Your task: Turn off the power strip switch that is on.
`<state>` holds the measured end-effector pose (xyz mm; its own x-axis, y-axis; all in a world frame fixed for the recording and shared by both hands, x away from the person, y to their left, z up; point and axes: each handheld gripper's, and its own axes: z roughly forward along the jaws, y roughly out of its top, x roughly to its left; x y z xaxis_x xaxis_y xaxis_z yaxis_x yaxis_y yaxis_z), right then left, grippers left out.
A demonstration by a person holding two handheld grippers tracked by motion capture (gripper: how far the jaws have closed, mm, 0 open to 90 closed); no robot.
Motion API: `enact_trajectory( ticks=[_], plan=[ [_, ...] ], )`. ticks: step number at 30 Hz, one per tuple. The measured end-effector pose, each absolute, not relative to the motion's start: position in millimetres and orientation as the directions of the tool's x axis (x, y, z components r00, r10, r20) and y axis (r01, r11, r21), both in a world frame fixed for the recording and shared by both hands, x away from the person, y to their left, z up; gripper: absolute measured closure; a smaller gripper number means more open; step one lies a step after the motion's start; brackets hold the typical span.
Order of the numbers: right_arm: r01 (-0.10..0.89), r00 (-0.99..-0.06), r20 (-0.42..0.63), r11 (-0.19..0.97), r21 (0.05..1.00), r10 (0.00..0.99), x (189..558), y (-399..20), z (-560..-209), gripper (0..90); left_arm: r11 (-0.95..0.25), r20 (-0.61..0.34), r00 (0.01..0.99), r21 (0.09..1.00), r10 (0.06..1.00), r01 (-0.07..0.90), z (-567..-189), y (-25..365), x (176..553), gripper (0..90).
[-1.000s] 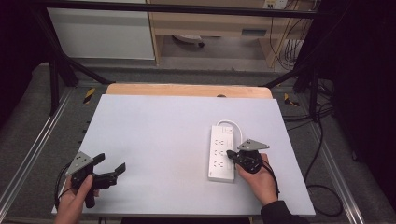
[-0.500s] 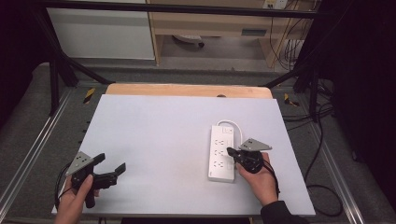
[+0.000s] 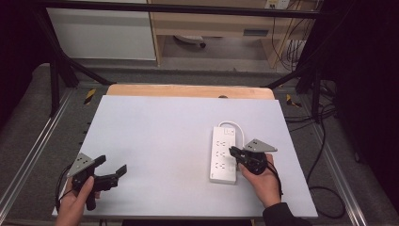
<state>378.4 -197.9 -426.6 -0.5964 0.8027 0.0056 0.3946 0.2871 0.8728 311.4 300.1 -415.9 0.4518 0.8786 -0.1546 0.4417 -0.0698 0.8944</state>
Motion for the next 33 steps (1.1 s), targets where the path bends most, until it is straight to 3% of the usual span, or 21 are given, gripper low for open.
enact_trajectory(
  ticks=[6,17,20,22,25,28,33],
  plan=[
    [0.382,-0.583,0.017,0.256,0.888,0.813,378.8,-199.5,-424.8,63.0,-0.071,-0.155,0.451,0.893,0.879,0.444,-416.4,299.6,312.0,6.1],
    [0.37,-0.547,0.039,0.2,0.907,0.836,380.0,-200.5,-420.7,40.2,-0.067,-0.158,0.45,0.892,0.879,0.446,-416.7,299.8,312.1,6.1],
    [0.369,-0.533,0.042,0.188,0.91,0.845,380.3,-201.1,-419.3,30.7,-0.066,-0.158,0.449,0.893,0.88,0.445,-416.7,300.5,312.4,6.1],
    [0.377,-0.519,0.043,0.183,0.908,0.854,380.7,-200.9,-419.7,17.8,-0.067,-0.158,0.45,0.893,0.879,0.445,-416.6,300.4,312.2,6.0],
    [0.384,-0.511,0.053,0.173,0.907,0.858,381.2,-199.7,-419.3,7.4,-0.066,-0.158,0.45,0.894,0.879,0.443,-416.4,300.8,311.9,6.1],
    [0.372,-0.509,0.029,0.19,0.909,0.86,380.9,-196.8,-419.5,2.2,-0.064,-0.16,0.449,0.894,0.879,0.444,-416.4,301.1,312.0,6.1],
    [0.347,-0.529,0.023,0.191,0.918,0.848,379.8,-196.4,-418.5,3.1,-0.065,-0.159,0.45,0.894,0.879,0.443,-416.4,301.0,312.1,6.1]
  ],
)
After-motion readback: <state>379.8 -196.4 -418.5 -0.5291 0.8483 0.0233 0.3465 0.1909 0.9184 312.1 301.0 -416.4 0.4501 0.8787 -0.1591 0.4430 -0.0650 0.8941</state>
